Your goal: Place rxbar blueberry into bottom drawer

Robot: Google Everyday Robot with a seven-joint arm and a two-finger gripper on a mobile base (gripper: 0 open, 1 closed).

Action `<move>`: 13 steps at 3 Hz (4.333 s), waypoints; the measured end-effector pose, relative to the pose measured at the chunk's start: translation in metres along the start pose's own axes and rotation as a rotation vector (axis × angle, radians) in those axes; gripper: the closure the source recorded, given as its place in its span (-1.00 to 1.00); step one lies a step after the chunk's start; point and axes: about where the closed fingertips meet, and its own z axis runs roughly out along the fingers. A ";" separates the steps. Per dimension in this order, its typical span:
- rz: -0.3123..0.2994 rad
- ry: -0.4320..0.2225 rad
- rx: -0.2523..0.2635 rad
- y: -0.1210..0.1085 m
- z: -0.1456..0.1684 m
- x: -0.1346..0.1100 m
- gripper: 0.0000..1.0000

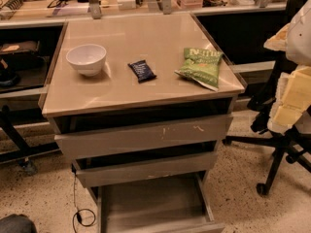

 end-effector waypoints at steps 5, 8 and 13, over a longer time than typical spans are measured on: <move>-0.146 -0.066 -0.114 -0.034 0.065 -0.103 -1.00; -0.256 -0.093 -0.030 -0.100 0.084 -0.131 -1.00; -0.409 -0.165 -0.115 -0.168 0.189 -0.201 -1.00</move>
Offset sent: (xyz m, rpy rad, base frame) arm 0.0527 0.0444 -0.0219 0.0273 0.0507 0.0862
